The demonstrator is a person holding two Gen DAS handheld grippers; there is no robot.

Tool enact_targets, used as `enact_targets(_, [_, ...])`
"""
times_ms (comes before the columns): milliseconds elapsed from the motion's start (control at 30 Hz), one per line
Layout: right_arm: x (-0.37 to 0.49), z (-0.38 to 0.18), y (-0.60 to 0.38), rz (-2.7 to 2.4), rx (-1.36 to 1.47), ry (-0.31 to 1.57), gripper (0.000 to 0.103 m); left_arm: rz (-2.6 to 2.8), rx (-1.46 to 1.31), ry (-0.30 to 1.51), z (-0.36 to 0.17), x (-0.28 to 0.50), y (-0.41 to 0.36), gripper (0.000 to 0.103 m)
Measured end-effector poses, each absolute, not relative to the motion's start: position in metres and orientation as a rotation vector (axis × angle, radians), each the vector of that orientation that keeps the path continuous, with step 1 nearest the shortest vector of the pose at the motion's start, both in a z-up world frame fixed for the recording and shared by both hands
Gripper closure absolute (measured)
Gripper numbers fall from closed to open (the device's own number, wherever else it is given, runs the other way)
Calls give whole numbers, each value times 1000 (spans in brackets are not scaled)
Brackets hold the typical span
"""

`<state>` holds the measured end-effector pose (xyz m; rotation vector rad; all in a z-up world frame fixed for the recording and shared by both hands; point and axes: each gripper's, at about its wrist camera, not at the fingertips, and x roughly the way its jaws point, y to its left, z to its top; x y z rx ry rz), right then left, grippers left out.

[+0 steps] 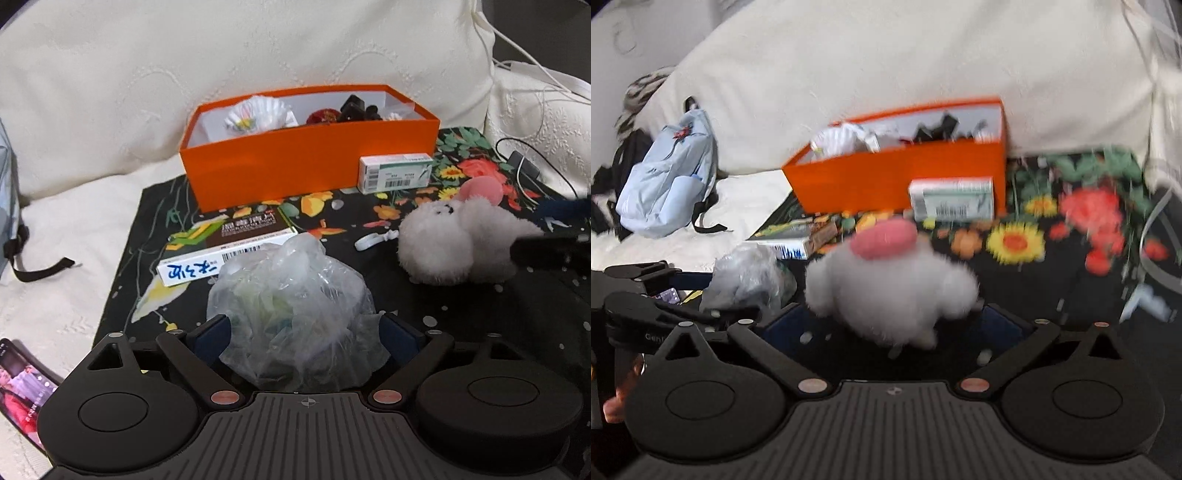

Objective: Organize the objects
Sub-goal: 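Grasp the clear plastic bag with the left tool while the right grasps the white plush bunny, then lift the plastic bag and plush bunny and carry both over the orange box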

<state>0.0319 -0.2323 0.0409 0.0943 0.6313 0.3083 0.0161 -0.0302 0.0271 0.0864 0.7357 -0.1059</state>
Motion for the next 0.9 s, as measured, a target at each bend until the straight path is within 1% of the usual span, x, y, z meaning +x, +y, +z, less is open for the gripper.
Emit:
enact_targets(133, [48,57,-228,340,-106,625,0,-102,86,743,26,22,-32,0])
enact_targets(233, [71,61,-224,428,-185,682,0,-95,85,746,25,26,-33,0])
enact_targets(400, [103,44,-216,514,-197,798,0,-89,88,750,22,30,-33,0])
enact_targets(667, [110,15,-201,541,-157,854,0,-86,86,753,20,33,-33,0])
enact_targets(767, [106,8,-198,521,-146,835,6,-86,87,753,20,33,-33,0])
enact_targets(800, [104,8,-198,509,-134,819,11,-86,88,752,20,33,-33,0])
enact_targets(900, [99,10,-206,482,-78,791,20,-82,97,744,21,31,-34,0])
